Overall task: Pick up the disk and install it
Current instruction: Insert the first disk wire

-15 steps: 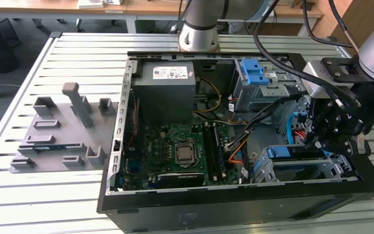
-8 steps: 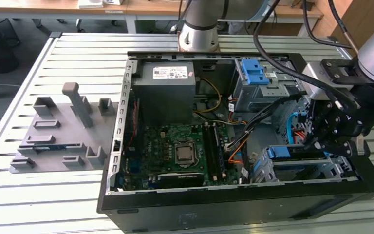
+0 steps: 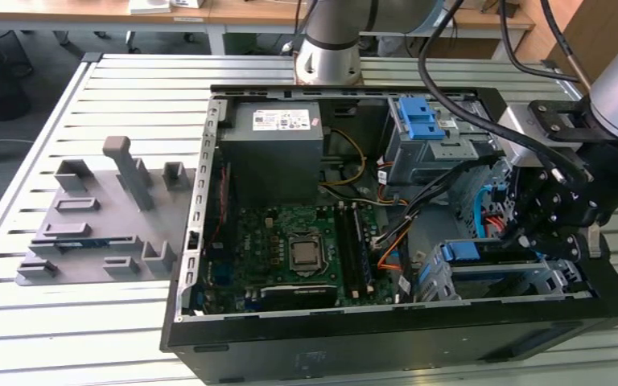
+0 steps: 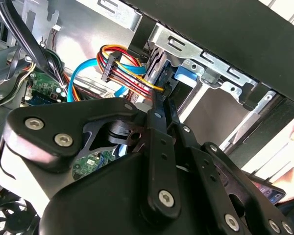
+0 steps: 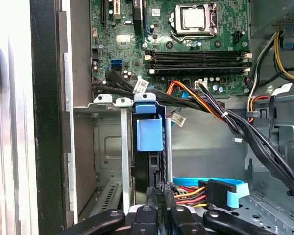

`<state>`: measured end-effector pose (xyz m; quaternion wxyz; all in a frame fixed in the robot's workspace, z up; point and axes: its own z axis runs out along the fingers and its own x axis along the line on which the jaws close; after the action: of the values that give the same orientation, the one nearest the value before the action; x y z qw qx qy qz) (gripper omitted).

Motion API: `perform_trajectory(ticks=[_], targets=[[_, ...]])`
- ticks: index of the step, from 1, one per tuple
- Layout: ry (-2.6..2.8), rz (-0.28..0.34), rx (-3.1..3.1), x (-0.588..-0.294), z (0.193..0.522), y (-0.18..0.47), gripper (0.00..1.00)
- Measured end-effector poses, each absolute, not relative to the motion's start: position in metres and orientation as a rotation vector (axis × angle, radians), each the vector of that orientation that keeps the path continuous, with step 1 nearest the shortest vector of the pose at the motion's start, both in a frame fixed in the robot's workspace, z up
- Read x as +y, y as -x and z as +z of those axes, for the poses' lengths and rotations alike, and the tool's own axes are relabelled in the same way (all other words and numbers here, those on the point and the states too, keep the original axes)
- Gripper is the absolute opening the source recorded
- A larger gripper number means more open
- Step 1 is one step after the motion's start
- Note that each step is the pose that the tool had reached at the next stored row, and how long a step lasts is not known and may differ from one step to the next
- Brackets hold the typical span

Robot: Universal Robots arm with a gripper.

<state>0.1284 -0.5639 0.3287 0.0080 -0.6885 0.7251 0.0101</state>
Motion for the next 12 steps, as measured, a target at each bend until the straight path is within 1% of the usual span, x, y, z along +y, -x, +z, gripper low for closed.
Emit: perform_trajectory(ticks=[2,3,12], targets=[[2.152,0.032,2.267,-0.5639,0.3287,-0.1284,0.18],[2.152,0.032,2.267,-0.5639,0.3287,-0.1284,0.24],[2.152,0.035,2.267,-0.5639,0.3381,-0.1285,0.24]])
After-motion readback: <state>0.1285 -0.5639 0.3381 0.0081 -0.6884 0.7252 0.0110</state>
